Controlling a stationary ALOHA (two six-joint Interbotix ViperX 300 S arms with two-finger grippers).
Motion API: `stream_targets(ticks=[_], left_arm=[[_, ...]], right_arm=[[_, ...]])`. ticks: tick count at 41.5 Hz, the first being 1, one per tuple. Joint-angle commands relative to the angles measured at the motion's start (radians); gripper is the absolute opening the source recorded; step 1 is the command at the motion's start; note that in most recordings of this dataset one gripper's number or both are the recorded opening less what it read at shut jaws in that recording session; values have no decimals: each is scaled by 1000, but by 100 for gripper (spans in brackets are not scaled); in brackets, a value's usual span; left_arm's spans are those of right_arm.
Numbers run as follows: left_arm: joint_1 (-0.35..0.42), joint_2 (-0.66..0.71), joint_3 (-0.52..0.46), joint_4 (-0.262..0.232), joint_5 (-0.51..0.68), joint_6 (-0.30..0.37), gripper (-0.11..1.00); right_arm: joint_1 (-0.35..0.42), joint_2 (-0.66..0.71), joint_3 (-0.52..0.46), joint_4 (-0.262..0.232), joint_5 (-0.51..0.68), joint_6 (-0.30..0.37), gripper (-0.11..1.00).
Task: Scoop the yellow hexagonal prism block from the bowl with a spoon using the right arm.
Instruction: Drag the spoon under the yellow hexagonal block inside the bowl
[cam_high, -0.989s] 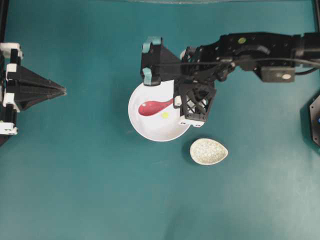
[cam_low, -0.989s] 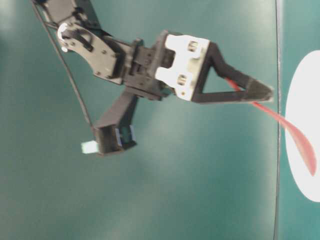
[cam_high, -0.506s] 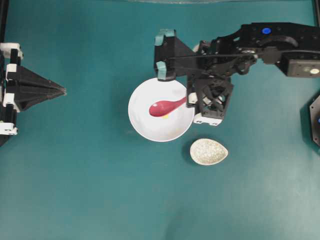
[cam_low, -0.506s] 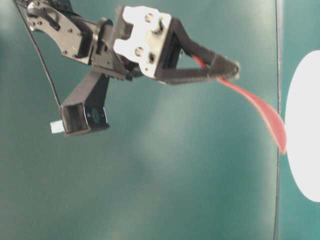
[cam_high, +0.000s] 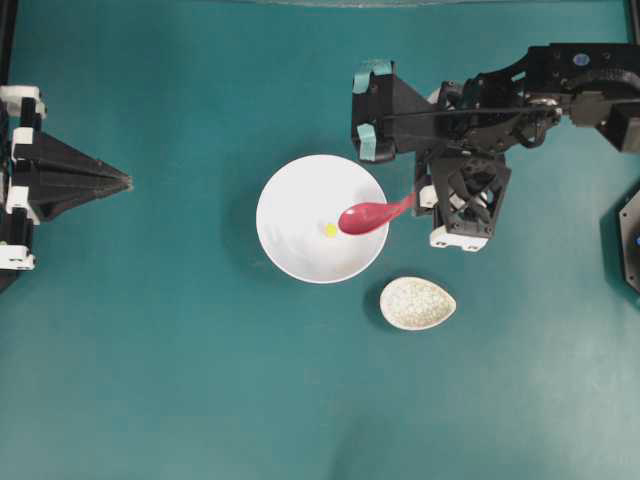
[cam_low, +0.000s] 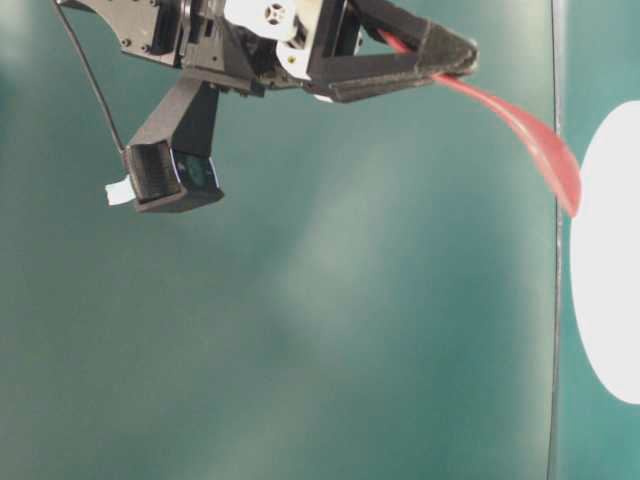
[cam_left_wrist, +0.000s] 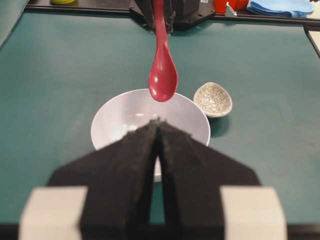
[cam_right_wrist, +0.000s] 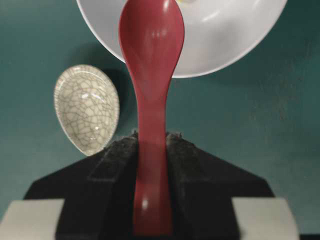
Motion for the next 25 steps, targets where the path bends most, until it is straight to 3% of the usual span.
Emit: stream_targets(ticks=[1, 25], left_arm=[[3, 6, -21, 3, -12, 0, 1], [3, 5, -21, 3, -12, 0, 1]], right_arm=[[-9, -17, -12, -5, 3, 2, 21], [-14, 77, -25, -8, 41, -2, 21]])
